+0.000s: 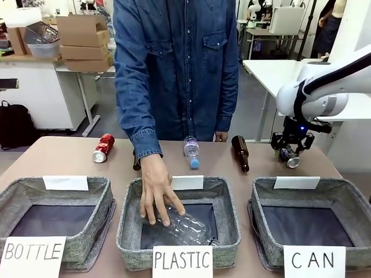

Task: Sort the can waste into the basket.
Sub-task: Pick up the can waste from the table and place it in the right Fabric basket.

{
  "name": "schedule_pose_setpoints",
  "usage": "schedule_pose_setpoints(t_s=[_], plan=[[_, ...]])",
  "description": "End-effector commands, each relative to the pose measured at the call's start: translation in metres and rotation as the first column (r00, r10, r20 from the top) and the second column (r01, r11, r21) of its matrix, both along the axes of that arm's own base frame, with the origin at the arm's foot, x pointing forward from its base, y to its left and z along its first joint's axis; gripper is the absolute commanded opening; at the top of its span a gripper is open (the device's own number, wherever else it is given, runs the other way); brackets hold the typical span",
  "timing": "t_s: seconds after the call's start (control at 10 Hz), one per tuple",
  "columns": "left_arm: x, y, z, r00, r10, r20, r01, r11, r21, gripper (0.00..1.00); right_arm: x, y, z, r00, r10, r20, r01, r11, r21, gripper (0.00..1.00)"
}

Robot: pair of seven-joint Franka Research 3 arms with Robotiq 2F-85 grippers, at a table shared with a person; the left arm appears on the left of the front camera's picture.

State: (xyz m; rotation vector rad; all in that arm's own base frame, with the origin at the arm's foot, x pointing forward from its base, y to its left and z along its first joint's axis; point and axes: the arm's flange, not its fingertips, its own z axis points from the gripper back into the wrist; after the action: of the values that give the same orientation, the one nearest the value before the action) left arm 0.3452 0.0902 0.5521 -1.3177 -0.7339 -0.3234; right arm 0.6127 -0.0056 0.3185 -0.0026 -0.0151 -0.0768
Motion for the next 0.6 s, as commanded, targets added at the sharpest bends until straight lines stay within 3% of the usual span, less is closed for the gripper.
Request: schedule_pose_setpoints(t_s=[0.0,0.1,0.2,0.4,0.5], plan=[[-0.0005,-0.0003,0.0012,1.0,-0.007,0.023,0.007,1.0,0.0,1.0,0.0078,0.004,-0.0002,1.0,-0.012,-0.019,0.011,0.999,-0.041,0.0],[-0.0005,-0.0003,0.0012,1.0,-0.007,0.023,0.007,1.0,0.0,1.0,0.0081,0.0046,-0.0011,1.0,-0.006,-0.022,0.005,0.999,-0.045,0.0],[-0.0005,-0.0003,0.0012,1.0,-0.007,0.023,0.007,1.0,0.0,1.0,0.0085,0.0047,-0.0017,1.0,-0.006,-0.026,0.004,0.999,-0.053,0.15],[-0.0005,-0.0003,0.0012,1.0,-0.007,0.023,0.007,1.0,0.0,1.0,0.0089,0.0048,-0.0012,1.0,-0.01,-0.021,0.009,0.999,-0.049,0.0],[-0.0005,-0.0003,0.0012,1.0,-0.007,0.023,0.007,1.0,0.0,1.0,0.0087,0.0055,-0.0016,1.0,-0.023,-0.004,0.023,0.999,-0.031,0.0]])
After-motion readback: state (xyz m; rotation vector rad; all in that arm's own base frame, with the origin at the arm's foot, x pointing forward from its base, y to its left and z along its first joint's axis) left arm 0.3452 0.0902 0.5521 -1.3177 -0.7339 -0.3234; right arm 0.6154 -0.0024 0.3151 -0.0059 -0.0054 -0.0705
